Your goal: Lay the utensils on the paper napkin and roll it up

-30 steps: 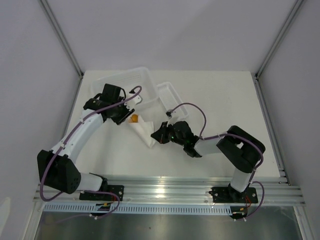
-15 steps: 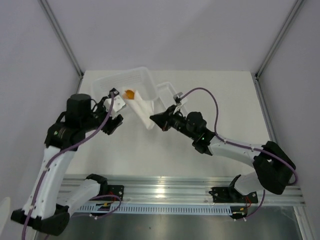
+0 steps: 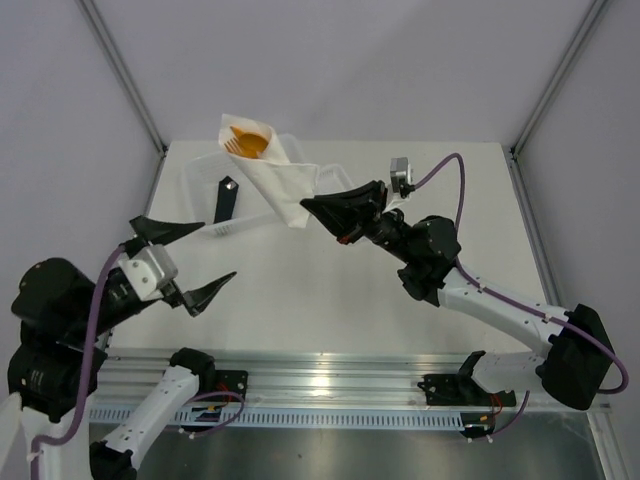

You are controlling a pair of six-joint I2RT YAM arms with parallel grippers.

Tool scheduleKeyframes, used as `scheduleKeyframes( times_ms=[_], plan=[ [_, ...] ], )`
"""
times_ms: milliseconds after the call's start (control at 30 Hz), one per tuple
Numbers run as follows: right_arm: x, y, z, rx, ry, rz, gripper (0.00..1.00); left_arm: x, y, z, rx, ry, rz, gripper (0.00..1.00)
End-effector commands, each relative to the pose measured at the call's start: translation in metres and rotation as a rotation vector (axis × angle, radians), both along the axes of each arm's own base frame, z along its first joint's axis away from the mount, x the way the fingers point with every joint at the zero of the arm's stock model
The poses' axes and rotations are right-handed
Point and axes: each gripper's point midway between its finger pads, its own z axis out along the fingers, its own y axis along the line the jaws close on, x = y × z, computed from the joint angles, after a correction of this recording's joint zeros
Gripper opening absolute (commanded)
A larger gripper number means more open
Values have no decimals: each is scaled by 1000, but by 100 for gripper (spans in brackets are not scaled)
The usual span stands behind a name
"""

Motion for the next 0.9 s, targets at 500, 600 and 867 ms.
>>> scheduleKeyframes(
  times_ms=[500,600,867],
  plan=[
    [-73,-15,85,273,-271,249,0,-17,-47,108,-325,-69,-311,91],
    [-72,-9,85,275,-262,258,0,-13,-55,111,-338,-21,-358,90],
    [-75,-1,86,277,-264,279,0,-7,-60,117,-363,-8,-381,83]
  ],
)
